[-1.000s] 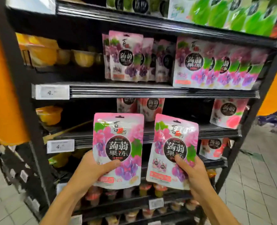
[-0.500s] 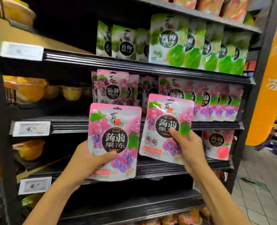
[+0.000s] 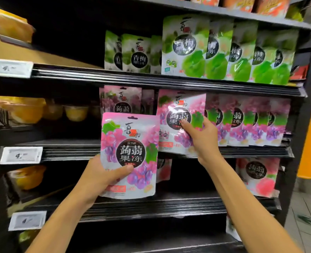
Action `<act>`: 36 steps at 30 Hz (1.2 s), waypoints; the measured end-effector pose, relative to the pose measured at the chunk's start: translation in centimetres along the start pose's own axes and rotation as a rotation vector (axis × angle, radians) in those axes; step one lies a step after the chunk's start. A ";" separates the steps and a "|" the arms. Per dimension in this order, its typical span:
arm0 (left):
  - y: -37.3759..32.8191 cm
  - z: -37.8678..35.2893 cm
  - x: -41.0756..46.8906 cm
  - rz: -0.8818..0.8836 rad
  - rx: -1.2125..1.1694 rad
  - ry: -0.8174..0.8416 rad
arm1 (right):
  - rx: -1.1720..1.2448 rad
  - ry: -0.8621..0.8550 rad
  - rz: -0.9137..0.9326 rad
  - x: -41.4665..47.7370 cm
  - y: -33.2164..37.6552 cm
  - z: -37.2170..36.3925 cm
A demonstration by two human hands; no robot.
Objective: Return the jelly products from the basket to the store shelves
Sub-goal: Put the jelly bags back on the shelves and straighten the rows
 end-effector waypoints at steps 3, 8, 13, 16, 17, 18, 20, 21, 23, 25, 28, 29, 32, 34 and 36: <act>-0.2 -0.2 0.1 0.001 -0.040 0.005 | -0.041 0.000 0.001 1.1 -0.6 -0.6; -0.7 -0.4 0.0 0.006 -0.106 0.028 | -0.123 -0.007 0.012 2.5 -1.5 -1.5; -0.6 -0.1 0.1 0.007 -0.107 -0.007 | -0.199 0.007 0.025 2.9 -2.0 -2.2; -0.1 0.1 0.0 0.030 -0.119 -0.030 | -0.258 0.073 -0.013 2.6 -2.0 -1.9; 0.1 0.1 -0.1 0.034 -0.119 -0.028 | -0.282 0.099 -0.034 2.4 -1.9 -1.6; 0.2 0.1 -0.1 0.037 -0.116 -0.024 | -0.292 0.123 -0.040 2.2 -1.8 -1.3; 0.5 0.1 -0.3 0.041 -0.111 -0.021 | -0.301 0.155 -0.016 1.5 -1.3 -0.6; 0.7 0.0 -0.3 0.039 -0.117 -0.022 | -0.345 0.159 0.010 1.2 -1.2 -0.3; 0.9 -0.1 -0.3 0.035 -0.132 -0.018 | -0.487 0.139 0.061 0.7 -1.1 0.6; 1.1 -0.4 -0.3 0.028 -0.137 -0.008 | -0.606 0.088 0.093 0.2 -1.1 1.2; 1.1 -0.9 -0.2 0.025 -0.143 0.007 | -0.786 0.006 0.113 -0.5 -1.3 1.9; 1.2 -1.0 -0.1 0.023 -0.141 0.010 | -0.801 -0.022 0.120 -0.6 -1.3 2.0; 1.2 -1.1 0.0 0.026 -0.119 0.013 | -0.773 -0.063 0.121 -0.4 -1.4 1.9; 1.1 -1.1 0.0 0.026 -0.119 0.007 | -0.768 -0.058 0.115 -0.3 -1.7 1.5; 1.1 -1.1 0.1 0.021 -0.128 0.006 | -0.768 -0.054 0.100 -0.1 -1.9 1.1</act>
Point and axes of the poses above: each hand's wrist, its own x-axis towards the middle knuckle, its own z-axis out of the back of the hand, y = z × x, the point moved 5 cm from there along x, towards the middle knuckle, and after that the axes turned 8 degrees about x, right-handed, at the moved point
